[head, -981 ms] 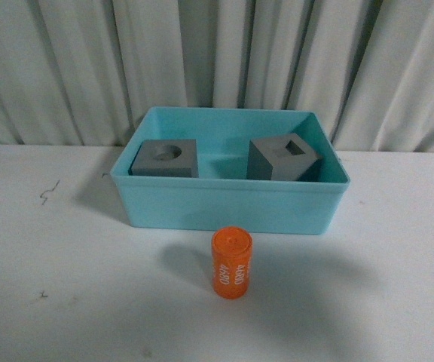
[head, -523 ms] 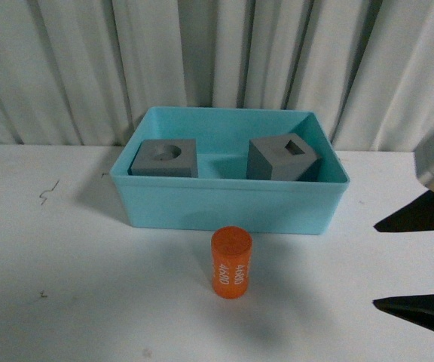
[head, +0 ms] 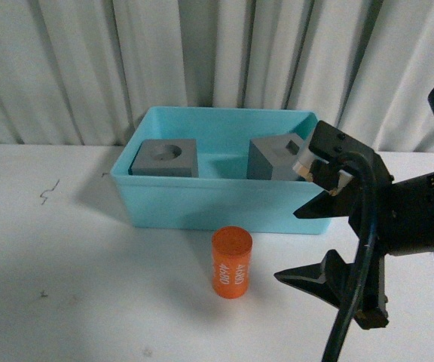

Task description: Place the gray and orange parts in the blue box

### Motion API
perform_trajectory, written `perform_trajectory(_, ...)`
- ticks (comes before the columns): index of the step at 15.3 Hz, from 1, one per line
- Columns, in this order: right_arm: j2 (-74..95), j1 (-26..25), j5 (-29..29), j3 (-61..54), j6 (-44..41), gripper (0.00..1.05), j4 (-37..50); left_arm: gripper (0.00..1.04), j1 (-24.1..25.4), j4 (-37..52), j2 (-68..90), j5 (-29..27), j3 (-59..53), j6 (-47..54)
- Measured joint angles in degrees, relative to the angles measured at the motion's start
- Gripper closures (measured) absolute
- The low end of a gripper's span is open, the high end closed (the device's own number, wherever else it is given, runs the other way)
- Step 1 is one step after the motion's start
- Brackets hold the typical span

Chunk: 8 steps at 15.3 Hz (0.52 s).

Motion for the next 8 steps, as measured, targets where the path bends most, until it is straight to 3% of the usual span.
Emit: perform_trajectory(8,8.26,6.62,5.27,5.11,7.93,0.06,5.88,0.07,0.0,-0.02,0.0,0.0,0.0,0.0)
